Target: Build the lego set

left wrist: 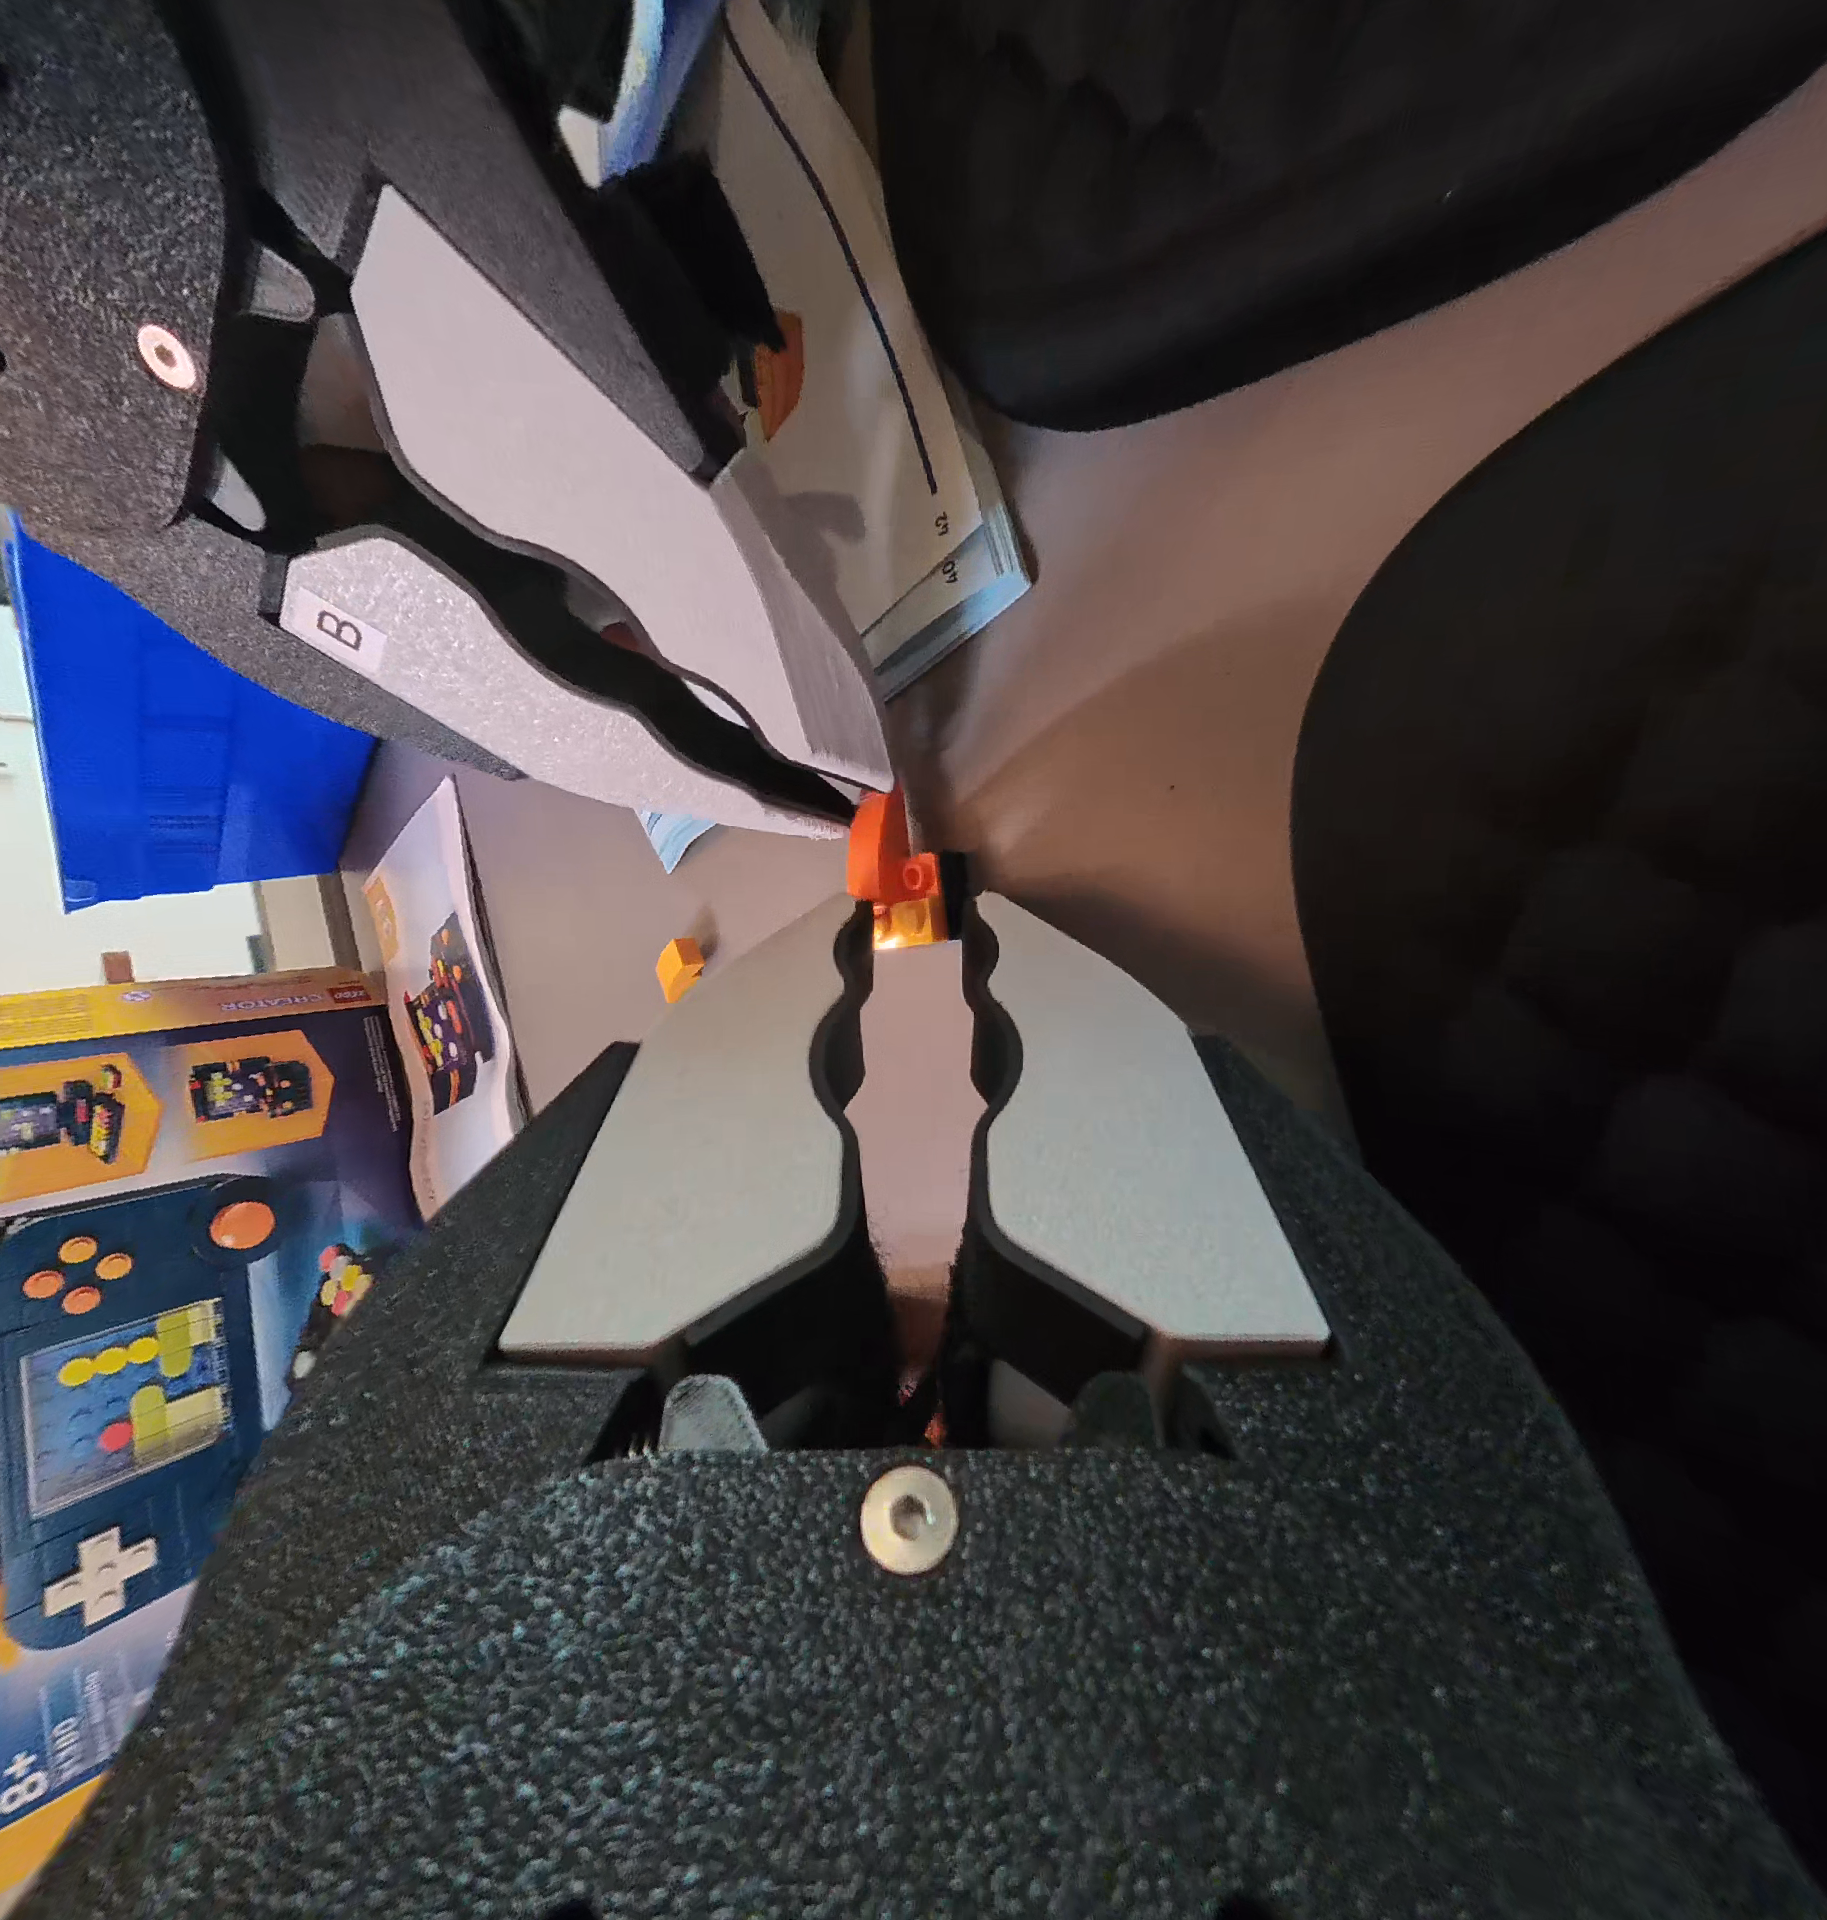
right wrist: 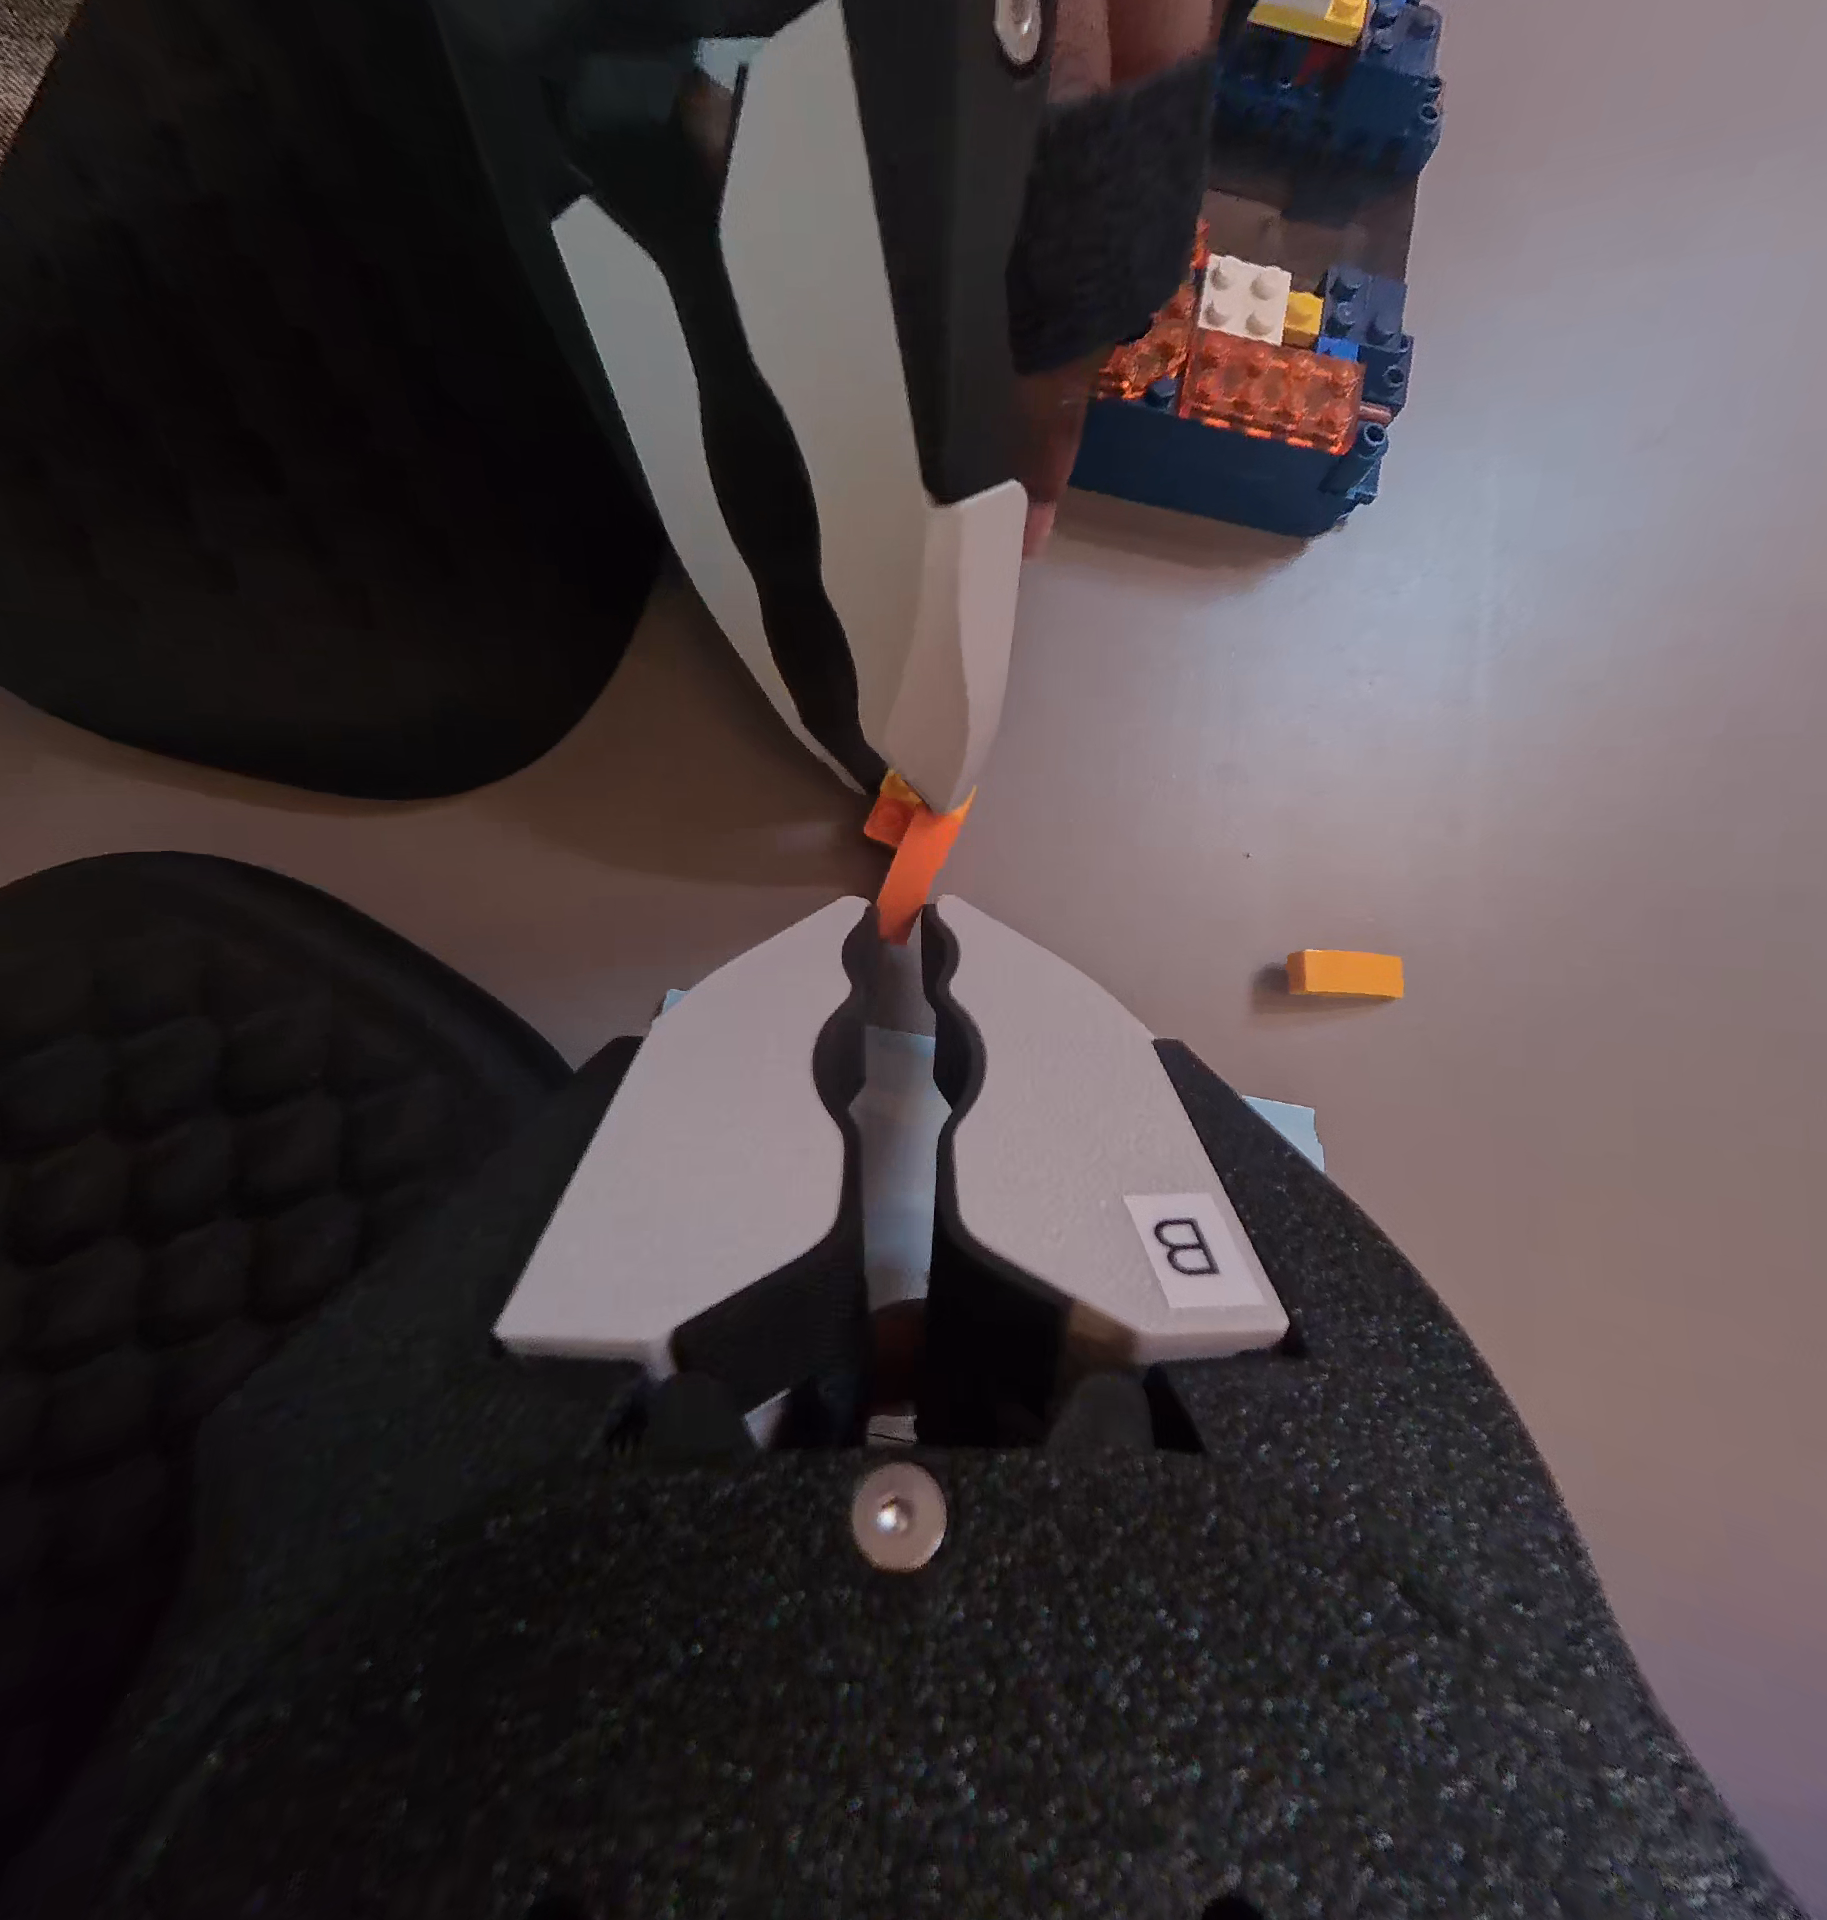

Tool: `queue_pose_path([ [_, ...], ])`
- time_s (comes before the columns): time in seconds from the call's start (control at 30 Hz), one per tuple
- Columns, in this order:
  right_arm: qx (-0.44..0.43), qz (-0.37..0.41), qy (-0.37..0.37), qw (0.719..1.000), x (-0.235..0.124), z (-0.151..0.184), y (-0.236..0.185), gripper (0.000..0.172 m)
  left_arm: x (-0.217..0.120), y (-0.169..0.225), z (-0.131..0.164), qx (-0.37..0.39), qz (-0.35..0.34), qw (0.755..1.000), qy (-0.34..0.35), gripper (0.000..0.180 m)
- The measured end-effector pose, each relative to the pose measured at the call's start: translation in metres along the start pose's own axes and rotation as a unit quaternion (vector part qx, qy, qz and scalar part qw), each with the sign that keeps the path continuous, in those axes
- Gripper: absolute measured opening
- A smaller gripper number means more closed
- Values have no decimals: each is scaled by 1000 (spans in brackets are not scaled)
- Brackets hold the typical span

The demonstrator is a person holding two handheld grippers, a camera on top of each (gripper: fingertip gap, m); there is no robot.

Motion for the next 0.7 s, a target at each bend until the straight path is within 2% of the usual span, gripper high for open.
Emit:
queue_pose_path([
  [0.2,17,5,16,1000,0,-3,3,8,0,-1,0,8,-7,1000,-14,14],
  [0.33,32,32,34,998,-16,0,12,11,-1,-3,-1,-49,4,999,10,23],
  [0.5,82,106,157,978,-72,-2,33,11,-9,-14,0,-134,1,990,39,35],
  [0.63,100,184,298,931,-125,-6,47,11,-5,-10,1,-180,26,982,44,37],
  [0.7,110,208,344,909,-145,-5,51,10,-2,-8,3,-187,34,981,31,38],
])
Point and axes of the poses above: each gripper's, where its closed fingertips meet, x out along the fingers, z out of its underside, y = z × x across the jaws, the point moved 2 cm from there along -x, back along the fingers
